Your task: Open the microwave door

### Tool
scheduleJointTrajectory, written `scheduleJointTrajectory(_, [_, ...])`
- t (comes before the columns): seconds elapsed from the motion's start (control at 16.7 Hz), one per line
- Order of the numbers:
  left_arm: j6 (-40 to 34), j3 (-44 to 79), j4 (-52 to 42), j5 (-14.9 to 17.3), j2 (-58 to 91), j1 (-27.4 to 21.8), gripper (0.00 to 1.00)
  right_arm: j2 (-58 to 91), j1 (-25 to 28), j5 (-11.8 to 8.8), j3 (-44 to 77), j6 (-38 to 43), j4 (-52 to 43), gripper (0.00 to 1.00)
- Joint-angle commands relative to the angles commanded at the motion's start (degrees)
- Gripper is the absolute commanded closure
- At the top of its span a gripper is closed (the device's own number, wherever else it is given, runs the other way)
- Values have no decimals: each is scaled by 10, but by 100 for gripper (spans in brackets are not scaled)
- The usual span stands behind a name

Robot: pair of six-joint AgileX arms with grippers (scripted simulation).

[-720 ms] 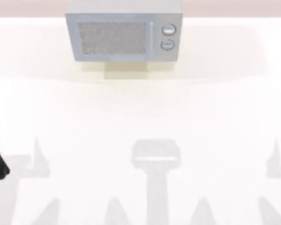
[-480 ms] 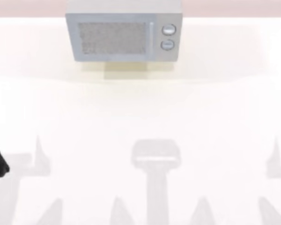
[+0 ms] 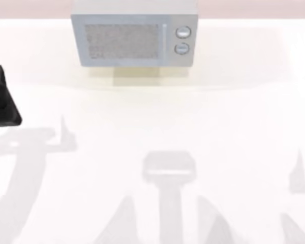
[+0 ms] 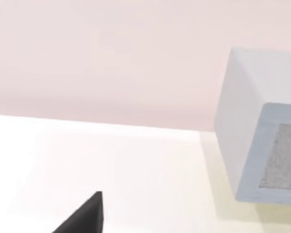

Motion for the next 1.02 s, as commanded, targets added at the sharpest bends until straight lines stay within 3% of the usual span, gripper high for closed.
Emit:
scheduleJointTrajectory(0.6, [-122,408,-5,-196,585,-220,0,0,0,0,0,0,0,0])
scheduleJointTrajectory(0.84, [-150,509,-14,-249,726,-279,0,0,0,0,0,0,0,0])
scheduleJointTrajectory(1.02, [-160,545,-19,-268,775,-300,0,0,0,0,0,0,0,0])
